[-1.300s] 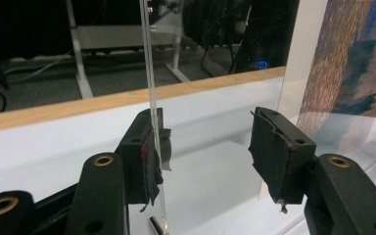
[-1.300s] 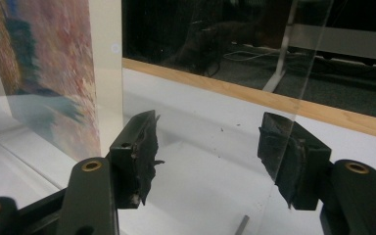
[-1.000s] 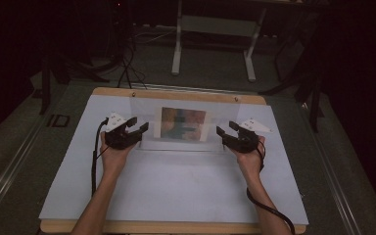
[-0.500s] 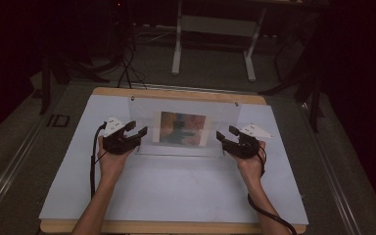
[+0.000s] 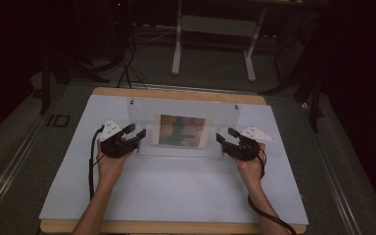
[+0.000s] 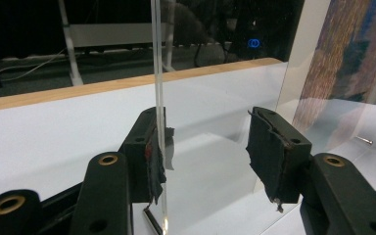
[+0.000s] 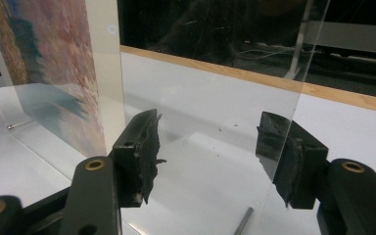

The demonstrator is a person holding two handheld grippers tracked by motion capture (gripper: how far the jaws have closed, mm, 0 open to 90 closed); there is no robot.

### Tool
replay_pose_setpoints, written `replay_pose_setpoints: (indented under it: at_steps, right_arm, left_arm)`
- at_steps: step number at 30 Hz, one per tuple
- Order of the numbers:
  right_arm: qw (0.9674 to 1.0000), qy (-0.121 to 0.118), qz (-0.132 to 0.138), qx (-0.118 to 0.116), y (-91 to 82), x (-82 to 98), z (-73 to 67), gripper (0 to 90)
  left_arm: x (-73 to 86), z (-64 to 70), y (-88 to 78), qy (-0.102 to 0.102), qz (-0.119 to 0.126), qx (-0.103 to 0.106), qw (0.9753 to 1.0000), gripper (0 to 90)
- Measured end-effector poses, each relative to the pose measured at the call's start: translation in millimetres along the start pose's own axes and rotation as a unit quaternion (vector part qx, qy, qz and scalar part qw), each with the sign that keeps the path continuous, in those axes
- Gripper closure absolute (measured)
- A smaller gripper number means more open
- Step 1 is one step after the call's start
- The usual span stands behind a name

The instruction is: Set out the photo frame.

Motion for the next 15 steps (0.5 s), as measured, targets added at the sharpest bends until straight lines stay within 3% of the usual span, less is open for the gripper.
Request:
replay_pose_setpoints:
  at_steps: [15]
  right_arm:
    - [0.9999, -0.005, -0.006, -0.008, 0.0, -0.2, 1.1, 41.6]
  left_arm:
    - [0.7, 0.6, -1.1, 0.002, -0.008, -0.004, 1.0, 49.2]
Point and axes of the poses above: each handheld gripper's, and its own axes: y roughly forward along the jaws, x roughly out of its underside, z roughly to its right, the point moved 9 cm from there along y, roughly forward along the jaws, and after that the axes turned 1 degree about x, right-handed, at the moved point
